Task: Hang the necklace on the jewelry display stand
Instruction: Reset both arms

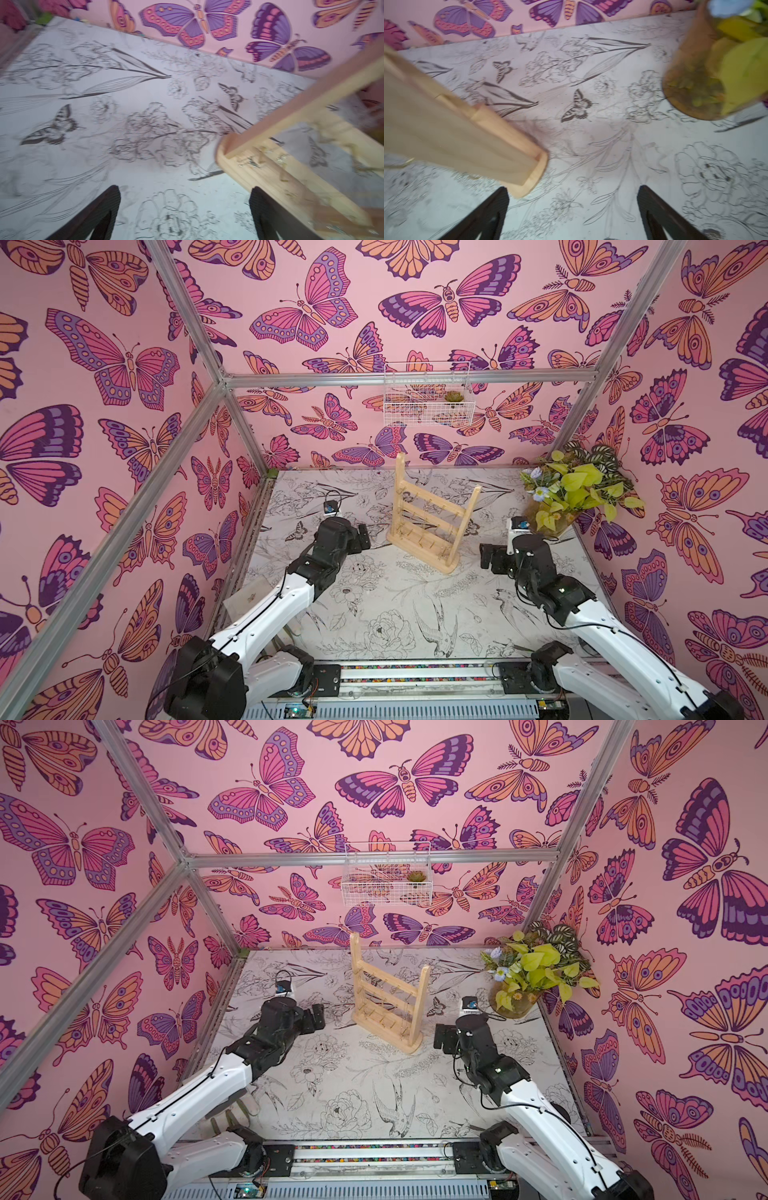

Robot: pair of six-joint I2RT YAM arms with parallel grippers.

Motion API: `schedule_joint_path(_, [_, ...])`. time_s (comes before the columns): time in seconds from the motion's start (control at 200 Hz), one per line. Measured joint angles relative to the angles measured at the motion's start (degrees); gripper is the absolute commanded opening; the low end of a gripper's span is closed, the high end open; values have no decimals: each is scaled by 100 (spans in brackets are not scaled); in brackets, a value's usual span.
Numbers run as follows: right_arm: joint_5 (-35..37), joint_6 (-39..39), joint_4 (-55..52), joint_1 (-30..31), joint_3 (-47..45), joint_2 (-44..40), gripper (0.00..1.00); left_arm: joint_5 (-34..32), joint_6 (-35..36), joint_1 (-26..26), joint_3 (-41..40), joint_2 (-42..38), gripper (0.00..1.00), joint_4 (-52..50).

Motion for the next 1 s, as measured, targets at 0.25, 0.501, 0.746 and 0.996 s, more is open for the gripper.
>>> schedule_joint_path(0.25, [1073,-719,1539,-763,-496,1003,99,-1694,356,420,-74,634,100,284])
schedule_joint_path(0.501, [1145,-1091,3877,-1342,-1163,2339,99,-1521,1814,1338,-732,1045,100,1532])
schedule_joint_path(0.746, [638,-1617,6240,-1541,-1471,3506,99,116,2347,2072,-2004,1290,100,3585])
schedule_joint_path(0.996, [380,-1633,6413,-1722,-1329,3812,99,1333,2656,2181,-2249,2260,100,5298])
